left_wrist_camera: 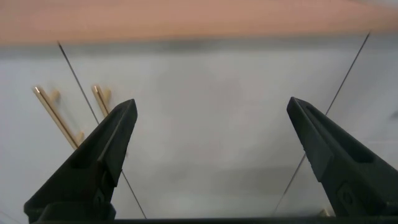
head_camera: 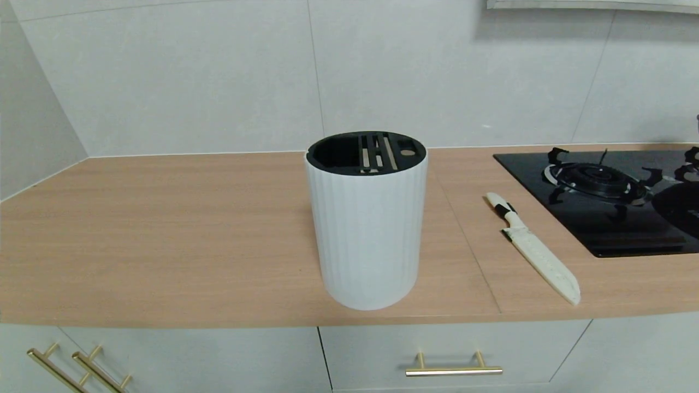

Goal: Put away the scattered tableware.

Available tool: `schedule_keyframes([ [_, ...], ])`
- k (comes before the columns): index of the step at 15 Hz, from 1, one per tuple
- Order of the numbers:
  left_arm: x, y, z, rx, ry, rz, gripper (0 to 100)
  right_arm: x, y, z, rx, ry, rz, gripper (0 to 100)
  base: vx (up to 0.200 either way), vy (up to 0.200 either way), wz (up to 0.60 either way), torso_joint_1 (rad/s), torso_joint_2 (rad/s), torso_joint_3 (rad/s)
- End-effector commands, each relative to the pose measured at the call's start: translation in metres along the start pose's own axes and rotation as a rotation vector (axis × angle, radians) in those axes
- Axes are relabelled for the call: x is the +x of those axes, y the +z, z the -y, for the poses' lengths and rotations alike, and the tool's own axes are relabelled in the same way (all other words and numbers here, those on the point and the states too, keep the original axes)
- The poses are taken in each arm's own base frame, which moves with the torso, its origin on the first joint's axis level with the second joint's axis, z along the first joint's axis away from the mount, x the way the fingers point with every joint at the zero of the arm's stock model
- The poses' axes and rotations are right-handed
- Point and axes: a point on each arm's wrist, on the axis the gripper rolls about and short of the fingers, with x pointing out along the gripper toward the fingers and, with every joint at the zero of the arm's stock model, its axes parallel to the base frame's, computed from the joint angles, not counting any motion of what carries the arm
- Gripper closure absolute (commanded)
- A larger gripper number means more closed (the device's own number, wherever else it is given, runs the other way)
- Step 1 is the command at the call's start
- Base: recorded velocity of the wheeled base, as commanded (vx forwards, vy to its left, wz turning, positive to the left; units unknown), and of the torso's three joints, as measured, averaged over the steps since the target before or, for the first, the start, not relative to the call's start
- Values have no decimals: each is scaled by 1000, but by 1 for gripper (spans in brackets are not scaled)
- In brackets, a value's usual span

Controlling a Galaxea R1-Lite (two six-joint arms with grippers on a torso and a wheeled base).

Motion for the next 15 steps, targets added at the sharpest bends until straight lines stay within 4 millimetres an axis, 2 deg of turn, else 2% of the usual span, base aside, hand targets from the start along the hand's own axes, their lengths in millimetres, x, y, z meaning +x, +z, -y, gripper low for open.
schedule_keyframes([
  [1,0,0,0,-1,-1,0,0,0,0,0,0,1,-1,0,0,0,0,203,-486,-281],
  [15,0,0,0,-1,1,0,0,0,0,0,0,1,-1,0,0,0,0,238,-532,-293],
])
